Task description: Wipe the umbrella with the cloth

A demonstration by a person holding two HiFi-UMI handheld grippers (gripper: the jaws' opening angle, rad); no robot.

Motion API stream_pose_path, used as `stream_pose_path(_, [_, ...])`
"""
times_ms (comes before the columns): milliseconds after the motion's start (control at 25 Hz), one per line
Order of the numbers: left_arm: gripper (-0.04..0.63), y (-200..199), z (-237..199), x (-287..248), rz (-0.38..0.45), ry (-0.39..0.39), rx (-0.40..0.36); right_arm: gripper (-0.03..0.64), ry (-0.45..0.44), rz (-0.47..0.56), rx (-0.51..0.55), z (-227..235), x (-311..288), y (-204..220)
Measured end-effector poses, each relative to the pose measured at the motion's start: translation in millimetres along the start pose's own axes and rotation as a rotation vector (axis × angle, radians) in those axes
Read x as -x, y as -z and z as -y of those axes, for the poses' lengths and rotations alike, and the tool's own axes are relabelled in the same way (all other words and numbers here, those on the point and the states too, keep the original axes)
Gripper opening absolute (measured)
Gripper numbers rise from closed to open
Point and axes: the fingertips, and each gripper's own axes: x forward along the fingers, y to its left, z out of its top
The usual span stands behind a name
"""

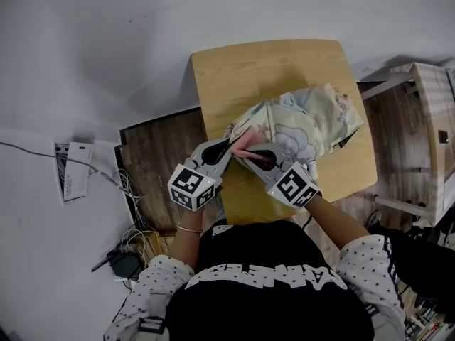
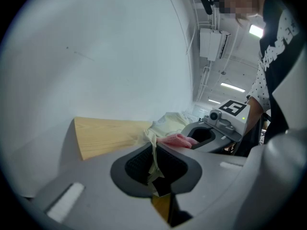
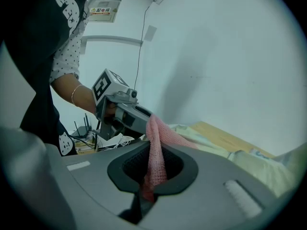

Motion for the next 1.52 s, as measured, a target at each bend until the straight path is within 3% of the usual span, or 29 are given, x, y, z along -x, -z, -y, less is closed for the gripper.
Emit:
stream_pose_path(640, [0.025,-3,4,2,0.006,-0.003,-0.015,0.032,-0.114,-0.003,-0.021,-52,15,4])
stream_pose_path(800, [0.025,-3,4,2,0.007,-0.005,-0.008,0.032,-0.107,0.015,-0.034,-48,27,-1])
stream_pose_path(1000, [0.025,-3,5,2,-0.002,0.005,-0.031,0.032,-0.016,0.079,-0.016,-11,46,-24])
stream_pose_path(1240, [0.025,-4,7,2,-0.009,0.002,-0.038,0.032,0.197,0.099,0.084,66,57,-48])
stream_pose_path(1360, [0.025,-5,7,1,-0.014,0.001,-0.038,0.032,0.275,0.035,0.152,96,51,-42])
stream_pose_path(1520, [0.025,-5,8,1,-0.018,-0.001,-0.036,0.032,0.316,-0.045,0.261,108,44,-31])
